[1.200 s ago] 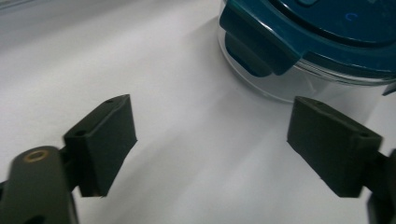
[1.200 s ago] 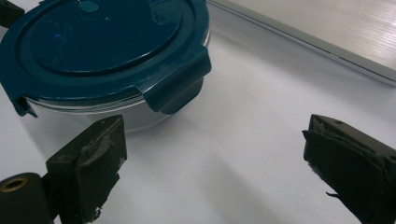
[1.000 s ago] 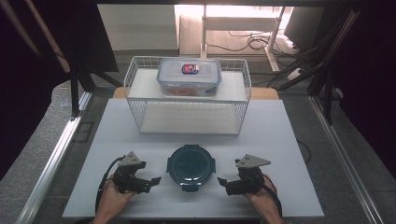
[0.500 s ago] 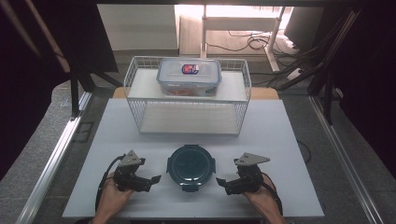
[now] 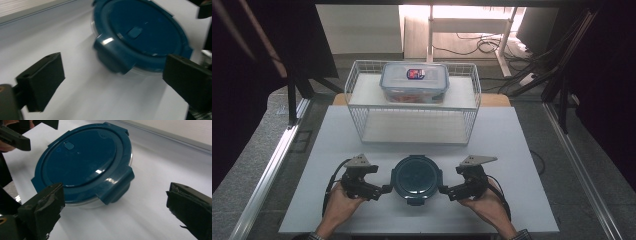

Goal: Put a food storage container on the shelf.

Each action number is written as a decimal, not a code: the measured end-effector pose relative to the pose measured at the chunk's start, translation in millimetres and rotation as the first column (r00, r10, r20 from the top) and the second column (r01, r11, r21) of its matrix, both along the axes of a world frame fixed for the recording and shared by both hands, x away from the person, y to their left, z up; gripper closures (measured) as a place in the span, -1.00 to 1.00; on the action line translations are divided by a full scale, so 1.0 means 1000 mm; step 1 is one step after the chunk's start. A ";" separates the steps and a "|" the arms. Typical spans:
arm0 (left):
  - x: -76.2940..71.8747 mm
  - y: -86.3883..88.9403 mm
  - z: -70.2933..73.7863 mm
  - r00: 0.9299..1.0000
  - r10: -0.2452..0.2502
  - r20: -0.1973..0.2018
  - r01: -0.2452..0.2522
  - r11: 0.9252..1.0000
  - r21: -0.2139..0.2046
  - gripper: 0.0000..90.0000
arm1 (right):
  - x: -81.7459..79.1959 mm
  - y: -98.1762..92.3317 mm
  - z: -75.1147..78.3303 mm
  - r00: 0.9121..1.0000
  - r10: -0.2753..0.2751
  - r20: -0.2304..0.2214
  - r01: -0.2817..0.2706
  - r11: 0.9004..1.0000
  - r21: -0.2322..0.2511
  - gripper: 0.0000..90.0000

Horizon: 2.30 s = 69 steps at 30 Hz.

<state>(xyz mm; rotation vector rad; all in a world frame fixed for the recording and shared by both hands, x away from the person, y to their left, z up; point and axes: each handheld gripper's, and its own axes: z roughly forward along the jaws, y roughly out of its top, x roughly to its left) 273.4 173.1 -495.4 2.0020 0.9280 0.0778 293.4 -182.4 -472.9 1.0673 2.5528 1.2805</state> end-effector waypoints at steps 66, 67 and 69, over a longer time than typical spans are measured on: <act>0.012 0.001 -0.001 0.975 -0.086 -0.203 0.016 0.946 -0.323 0.28 | 0.011 -0.010 0.011 0.975 0.016 -0.221 0.034 0.975 0.221 0.28; 0.013 0.001 0.003 0.977 -0.089 -0.195 0.024 0.950 -0.311 0.28 | 0.012 -0.010 0.014 0.977 0.015 -0.213 0.033 0.974 0.224 0.28; 0.014 0.000 0.006 0.978 -0.087 -0.189 0.025 0.951 -0.308 0.28 | 0.012 -0.010 0.015 0.979 0.016 -0.203 0.030 0.974 0.223 0.28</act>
